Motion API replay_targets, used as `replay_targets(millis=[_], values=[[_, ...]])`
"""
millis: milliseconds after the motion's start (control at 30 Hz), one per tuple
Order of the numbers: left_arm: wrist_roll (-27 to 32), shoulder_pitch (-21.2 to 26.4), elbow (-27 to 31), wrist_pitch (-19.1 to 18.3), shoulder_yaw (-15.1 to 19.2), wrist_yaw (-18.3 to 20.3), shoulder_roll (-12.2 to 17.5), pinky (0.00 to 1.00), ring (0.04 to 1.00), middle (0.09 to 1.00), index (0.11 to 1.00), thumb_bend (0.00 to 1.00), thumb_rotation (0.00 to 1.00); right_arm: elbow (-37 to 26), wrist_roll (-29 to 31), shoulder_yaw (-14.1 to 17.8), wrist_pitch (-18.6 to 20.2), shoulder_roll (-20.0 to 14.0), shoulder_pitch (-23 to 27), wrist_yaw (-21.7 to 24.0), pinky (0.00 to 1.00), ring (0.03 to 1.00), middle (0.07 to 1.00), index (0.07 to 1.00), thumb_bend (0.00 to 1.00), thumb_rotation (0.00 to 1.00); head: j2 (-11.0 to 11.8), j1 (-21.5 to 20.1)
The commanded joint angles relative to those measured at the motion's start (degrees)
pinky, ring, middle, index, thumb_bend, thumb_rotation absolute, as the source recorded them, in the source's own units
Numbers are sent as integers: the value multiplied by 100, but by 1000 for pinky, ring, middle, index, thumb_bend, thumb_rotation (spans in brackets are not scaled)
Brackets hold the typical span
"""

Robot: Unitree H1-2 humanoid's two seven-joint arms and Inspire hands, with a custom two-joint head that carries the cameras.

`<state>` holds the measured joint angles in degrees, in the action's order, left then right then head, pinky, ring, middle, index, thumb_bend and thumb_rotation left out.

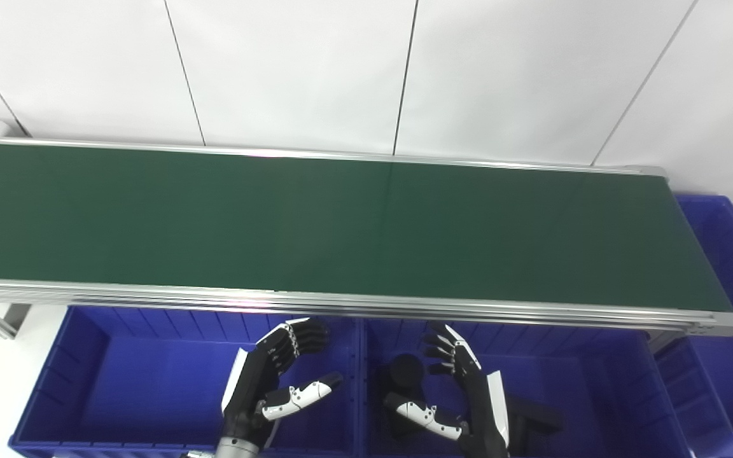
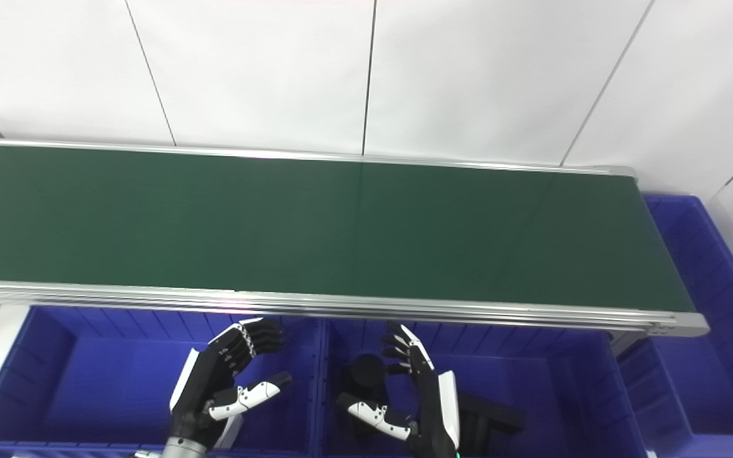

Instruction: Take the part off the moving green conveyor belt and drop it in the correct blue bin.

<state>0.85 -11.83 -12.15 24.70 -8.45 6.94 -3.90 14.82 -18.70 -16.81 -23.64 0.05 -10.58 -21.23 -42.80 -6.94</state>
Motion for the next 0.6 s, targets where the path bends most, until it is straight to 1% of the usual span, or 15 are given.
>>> replay_targets(millis=[0,200,267,333,433,567], values=[[-10,-4,140,196,-28,-17,-39,684,667,679,676,578,0,-185,-11,-37,-327,-2,13,-25,613,720,767,833,630,5,-11,5],[-25,3,136,206,-8,-50,-51,688,670,681,676,583,0,-187,-20,-60,-327,-20,6,-55,615,721,770,834,634,37,-17,21],[-62,-20,181,217,17,-112,-81,684,668,676,671,578,0,-179,-109,-92,-327,-46,16,-117,612,720,771,834,631,41,-25,16],[-69,-38,210,219,28,-150,-100,687,668,674,667,569,0,-189,-160,-110,-327,-51,26,-167,609,719,770,833,632,32,-26,20],[-107,-40,218,222,12,-193,-95,684,663,665,654,528,0,-204,-143,-140,-327,-47,34,-209,604,714,766,829,638,6,-13,38],[-134,-51,218,220,-2,-220,-92,694,669,665,652,549,0,-247,-150,-147,-327,-37,6,-185,617,723,772,832,625,0,13,68]])
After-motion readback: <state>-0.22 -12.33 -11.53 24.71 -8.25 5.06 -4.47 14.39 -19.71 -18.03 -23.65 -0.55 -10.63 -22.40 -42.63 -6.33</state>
